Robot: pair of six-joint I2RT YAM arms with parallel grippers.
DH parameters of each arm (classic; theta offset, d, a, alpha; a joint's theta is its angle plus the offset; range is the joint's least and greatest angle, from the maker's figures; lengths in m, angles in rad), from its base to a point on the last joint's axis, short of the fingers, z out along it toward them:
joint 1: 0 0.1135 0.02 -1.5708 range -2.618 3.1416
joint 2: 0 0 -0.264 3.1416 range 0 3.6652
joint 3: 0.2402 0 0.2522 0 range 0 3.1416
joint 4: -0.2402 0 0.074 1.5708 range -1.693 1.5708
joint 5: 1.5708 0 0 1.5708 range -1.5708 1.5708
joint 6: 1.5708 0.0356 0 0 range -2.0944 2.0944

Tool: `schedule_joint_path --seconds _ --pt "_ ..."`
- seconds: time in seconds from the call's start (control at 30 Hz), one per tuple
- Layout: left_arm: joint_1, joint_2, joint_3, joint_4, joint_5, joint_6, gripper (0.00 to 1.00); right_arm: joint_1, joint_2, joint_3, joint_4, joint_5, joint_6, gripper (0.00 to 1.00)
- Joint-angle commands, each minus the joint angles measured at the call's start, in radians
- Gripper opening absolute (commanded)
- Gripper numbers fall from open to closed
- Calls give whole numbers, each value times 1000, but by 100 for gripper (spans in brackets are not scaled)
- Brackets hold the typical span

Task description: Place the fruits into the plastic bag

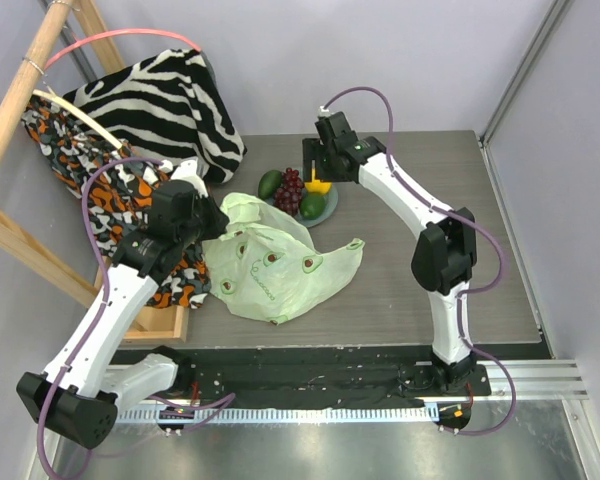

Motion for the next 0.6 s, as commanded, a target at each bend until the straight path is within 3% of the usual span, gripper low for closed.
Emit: schedule_joint_path --seconds 0.0,0.57 --pt "6 -17 5 23 -16 0 0 -2 43 118 -20 51 3 78" --pt "6 -17 16 20 -29 1 0 -51 245 296 -38 32 42 80"
